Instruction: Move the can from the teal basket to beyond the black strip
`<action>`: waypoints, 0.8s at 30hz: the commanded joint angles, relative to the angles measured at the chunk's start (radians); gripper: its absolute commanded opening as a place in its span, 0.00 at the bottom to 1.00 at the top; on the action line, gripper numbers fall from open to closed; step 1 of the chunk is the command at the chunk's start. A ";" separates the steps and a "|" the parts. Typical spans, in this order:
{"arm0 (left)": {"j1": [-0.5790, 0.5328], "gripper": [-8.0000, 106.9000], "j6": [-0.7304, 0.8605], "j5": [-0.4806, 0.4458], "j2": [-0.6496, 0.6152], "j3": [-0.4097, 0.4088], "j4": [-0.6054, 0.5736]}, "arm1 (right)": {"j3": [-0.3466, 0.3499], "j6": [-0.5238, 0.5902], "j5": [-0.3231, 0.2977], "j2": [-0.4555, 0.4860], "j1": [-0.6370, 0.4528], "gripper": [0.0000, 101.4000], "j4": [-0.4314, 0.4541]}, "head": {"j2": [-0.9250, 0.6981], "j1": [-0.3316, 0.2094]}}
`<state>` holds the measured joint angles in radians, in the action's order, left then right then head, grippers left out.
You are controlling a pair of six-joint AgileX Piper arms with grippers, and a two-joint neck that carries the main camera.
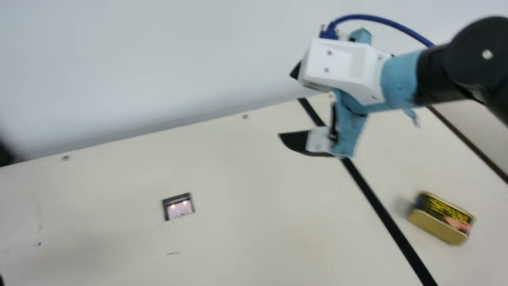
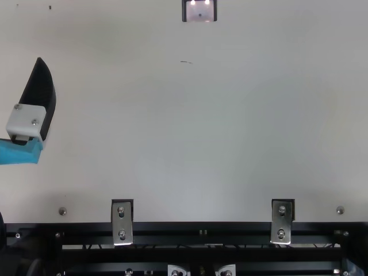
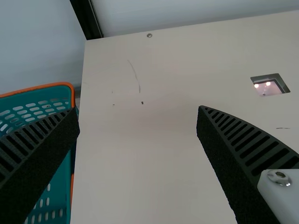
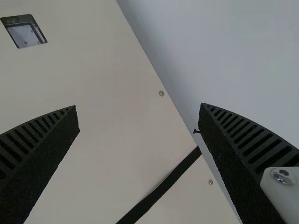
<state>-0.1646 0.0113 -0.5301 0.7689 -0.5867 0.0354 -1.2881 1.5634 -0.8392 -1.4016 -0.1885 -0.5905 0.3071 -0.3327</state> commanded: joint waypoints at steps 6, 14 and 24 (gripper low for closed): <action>0.000 0.85 0.000 0.000 0.000 0.000 0.000 | 0.000 0.000 0.000 0.000 0.000 1.00 0.000 | -0.189 -0.048; 0.000 0.85 0.000 0.000 0.000 0.000 0.000 | 0.000 0.000 0.000 0.000 0.000 1.00 0.000 | -0.318 0.012; 0.000 0.85 0.000 0.000 0.000 0.000 0.000 | 0.000 0.000 0.000 0.000 0.000 1.00 0.000 | -0.353 0.057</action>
<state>-0.1646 0.0113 -0.5301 0.7689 -0.5867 0.0354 -1.2881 1.5634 -0.8392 -1.4016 -0.1885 -0.5905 -0.0358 -0.2713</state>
